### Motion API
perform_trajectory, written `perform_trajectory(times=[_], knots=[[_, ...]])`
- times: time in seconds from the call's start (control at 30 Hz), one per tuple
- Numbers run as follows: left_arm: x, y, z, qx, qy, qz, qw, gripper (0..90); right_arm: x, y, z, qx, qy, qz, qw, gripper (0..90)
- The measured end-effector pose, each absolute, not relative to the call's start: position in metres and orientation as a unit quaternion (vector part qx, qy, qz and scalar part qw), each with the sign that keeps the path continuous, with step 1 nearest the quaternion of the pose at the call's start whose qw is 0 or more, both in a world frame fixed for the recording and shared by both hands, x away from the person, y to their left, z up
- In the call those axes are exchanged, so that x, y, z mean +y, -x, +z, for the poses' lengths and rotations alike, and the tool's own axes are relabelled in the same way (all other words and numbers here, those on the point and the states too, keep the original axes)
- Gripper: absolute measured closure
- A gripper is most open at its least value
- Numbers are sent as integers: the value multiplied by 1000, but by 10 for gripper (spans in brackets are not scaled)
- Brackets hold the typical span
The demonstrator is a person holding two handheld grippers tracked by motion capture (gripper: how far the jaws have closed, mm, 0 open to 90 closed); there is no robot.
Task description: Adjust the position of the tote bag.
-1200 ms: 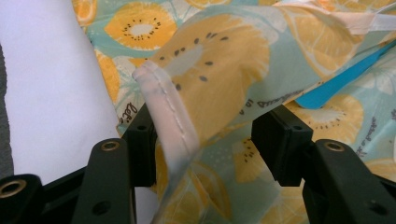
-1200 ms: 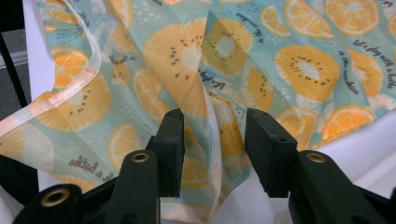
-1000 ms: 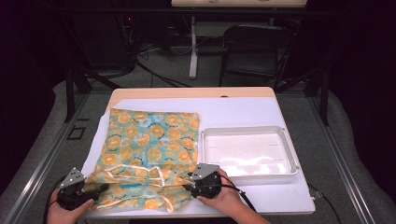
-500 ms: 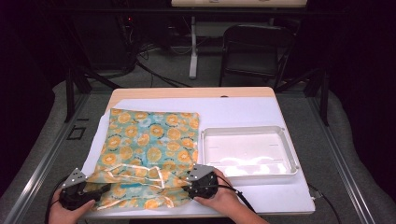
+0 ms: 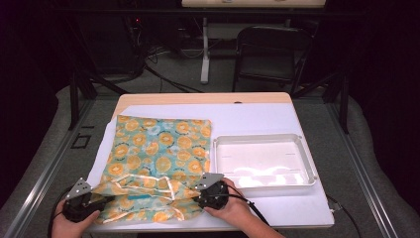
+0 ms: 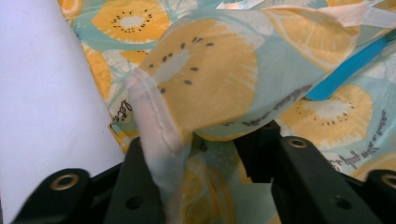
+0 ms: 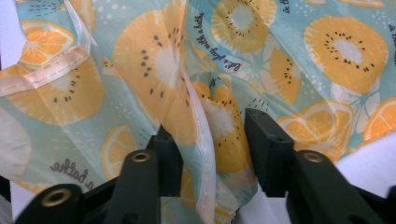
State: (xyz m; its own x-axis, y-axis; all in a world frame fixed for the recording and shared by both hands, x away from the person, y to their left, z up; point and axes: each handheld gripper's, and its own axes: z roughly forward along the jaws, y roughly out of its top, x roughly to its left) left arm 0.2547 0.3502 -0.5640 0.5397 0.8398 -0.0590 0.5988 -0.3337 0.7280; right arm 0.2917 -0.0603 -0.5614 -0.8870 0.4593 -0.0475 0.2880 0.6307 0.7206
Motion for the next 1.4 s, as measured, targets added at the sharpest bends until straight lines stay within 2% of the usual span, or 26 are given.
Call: perform_trajectory(times=[0.33, 0.6, 1.4], knots=[[345, -253, -562, 439, -811, 174, 346, 861, -61, -293, -561, 897, -210, 376, 99, 792], [343, -253, -560, 437, -813, 179, 341, 900, -59, -291, -561, 898, -206, 375, 107, 891], [340, -240, -517, 418, -781, 237, 398, 900, -77, -283, -524, 870, -198, 432, 133, 900]])
